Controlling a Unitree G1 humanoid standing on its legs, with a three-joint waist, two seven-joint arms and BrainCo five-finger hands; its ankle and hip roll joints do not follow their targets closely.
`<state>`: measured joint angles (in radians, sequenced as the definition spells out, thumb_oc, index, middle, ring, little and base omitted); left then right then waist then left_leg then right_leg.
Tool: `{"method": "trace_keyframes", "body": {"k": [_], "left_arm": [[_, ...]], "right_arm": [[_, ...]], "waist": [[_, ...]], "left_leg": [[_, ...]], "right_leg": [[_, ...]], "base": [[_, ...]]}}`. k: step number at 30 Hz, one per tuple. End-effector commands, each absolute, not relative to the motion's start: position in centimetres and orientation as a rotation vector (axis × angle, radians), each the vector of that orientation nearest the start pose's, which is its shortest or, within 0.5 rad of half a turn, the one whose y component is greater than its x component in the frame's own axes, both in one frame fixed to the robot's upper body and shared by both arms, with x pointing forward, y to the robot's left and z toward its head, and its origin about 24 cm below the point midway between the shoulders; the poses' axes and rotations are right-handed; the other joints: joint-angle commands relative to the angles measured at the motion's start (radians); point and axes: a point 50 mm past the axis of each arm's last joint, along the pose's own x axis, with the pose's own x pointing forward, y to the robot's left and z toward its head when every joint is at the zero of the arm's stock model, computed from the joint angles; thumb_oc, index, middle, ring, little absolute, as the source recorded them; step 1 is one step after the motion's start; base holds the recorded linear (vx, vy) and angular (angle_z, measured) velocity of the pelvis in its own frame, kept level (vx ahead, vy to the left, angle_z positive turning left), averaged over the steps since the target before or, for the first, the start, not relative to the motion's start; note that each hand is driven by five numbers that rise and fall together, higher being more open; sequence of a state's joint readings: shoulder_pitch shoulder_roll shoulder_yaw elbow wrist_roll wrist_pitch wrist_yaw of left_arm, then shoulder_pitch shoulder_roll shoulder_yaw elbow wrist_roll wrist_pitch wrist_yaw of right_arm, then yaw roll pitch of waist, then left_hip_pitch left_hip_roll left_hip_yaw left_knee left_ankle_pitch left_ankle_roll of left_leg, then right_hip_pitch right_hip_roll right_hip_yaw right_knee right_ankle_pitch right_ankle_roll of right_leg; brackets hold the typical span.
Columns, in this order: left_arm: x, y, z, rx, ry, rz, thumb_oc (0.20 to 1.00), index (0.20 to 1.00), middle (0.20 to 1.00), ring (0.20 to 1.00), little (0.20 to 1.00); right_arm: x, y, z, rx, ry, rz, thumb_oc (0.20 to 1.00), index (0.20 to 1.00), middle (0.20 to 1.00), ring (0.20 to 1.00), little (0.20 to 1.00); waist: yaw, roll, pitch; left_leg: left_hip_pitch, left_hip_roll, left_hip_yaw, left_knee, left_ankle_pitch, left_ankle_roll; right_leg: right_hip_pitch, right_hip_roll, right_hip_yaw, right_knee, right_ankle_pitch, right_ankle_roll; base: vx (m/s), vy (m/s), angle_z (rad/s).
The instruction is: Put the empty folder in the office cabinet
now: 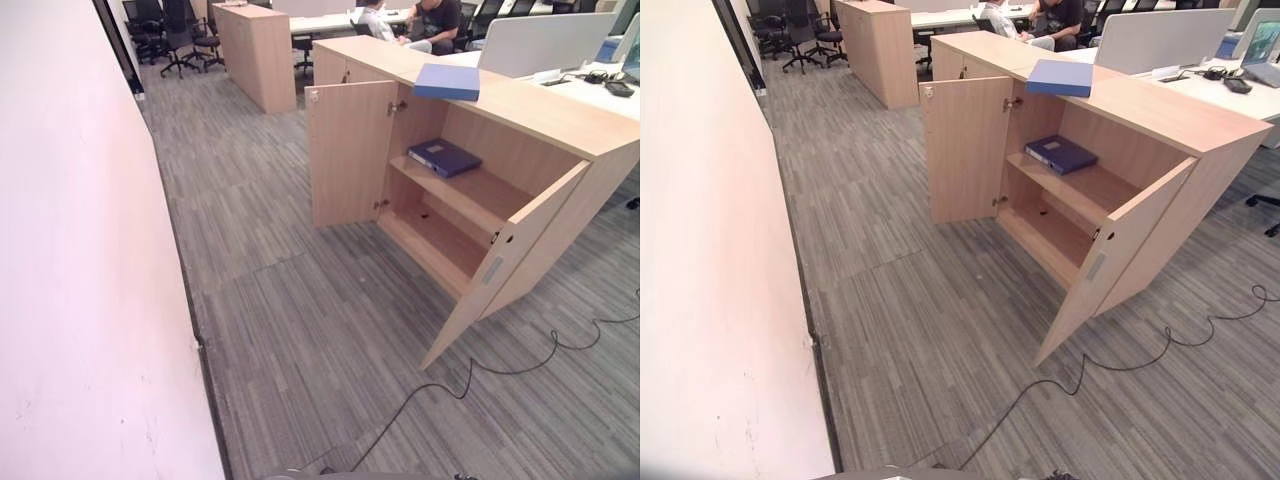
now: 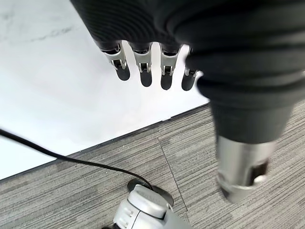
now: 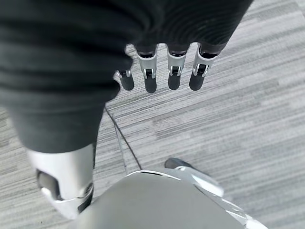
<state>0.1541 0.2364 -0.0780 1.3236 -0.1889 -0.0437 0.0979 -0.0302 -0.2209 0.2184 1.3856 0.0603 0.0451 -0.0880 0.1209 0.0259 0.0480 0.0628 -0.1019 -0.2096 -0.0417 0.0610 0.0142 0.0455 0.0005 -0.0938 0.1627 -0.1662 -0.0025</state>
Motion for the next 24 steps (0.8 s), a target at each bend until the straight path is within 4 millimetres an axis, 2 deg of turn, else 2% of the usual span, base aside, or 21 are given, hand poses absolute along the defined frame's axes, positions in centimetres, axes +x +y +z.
{"method": "trace_keyframes", "body": {"k": [1,10,18,22,24], "left_arm": [[2.7,23.7,-17.1,0.098,1.360,0.342,1.000,1.000,1.000,1.000,1.000],[3.1,23.9,-16.9,0.159,1.334,0.350,1.000,1.000,1.000,1.000,1.000],[3.1,23.3,-17.1,0.126,1.349,0.326,1.000,1.000,1.000,1.000,1.000],[3.3,23.1,-17.1,0.121,1.346,0.317,1.000,1.000,1.000,1.000,1.000],[3.9,23.1,-17.1,0.115,1.333,0.312,1.000,1.000,1.000,1.000,1.000]], "right_arm": [[5.9,-24.3,-16.7,-0.376,1.422,-0.123,1.000,1.000,1.000,1.000,1.000],[5.5,-25.0,-16.6,-0.391,1.440,-0.181,1.000,1.000,1.000,1.000,1.000],[5.1,-24.9,-16.7,-0.383,1.455,-0.169,1.000,1.000,1.000,1.000,1.000],[5.1,-24.9,-16.7,-0.380,1.455,-0.167,1.000,1.000,1.000,1.000,1.000],[5.6,-25.0,-16.6,-0.391,1.443,-0.165,1.000,1.000,1.000,1.000,1.000]], "waist": [[0.006,-0.020,0.020],[0.007,-0.021,0.017],[-0.001,-0.020,0.024],[0.000,-0.022,0.030],[0.006,-0.027,0.046]], "left_leg": [[0.059,-0.061,-0.113,-0.042,-0.062,0.052],[0.070,-0.057,-0.123,-0.045,-0.066,0.049],[0.072,-0.055,-0.131,-0.037,-0.074,0.048],[0.063,-0.059,-0.138,-0.015,-0.085,0.048],[0.029,-0.068,-0.142,0.044,-0.111,0.046]], "right_leg": [[0.098,0.014,-0.006,-0.250,0.143,0.048],[0.105,0.014,-0.017,-0.250,0.134,0.048],[0.108,0.020,-0.022,-0.250,0.126,0.042],[0.107,0.020,-0.024,-0.250,0.124,0.039],[0.103,0.018,-0.030,-0.250,0.125,0.036]], "base": [[0.00,0.000,0.00],[0.01,0.002,0.03],[0.01,-0.011,0.02],[0.03,-0.031,0.07],[0.02,-0.072,0.11]]}}
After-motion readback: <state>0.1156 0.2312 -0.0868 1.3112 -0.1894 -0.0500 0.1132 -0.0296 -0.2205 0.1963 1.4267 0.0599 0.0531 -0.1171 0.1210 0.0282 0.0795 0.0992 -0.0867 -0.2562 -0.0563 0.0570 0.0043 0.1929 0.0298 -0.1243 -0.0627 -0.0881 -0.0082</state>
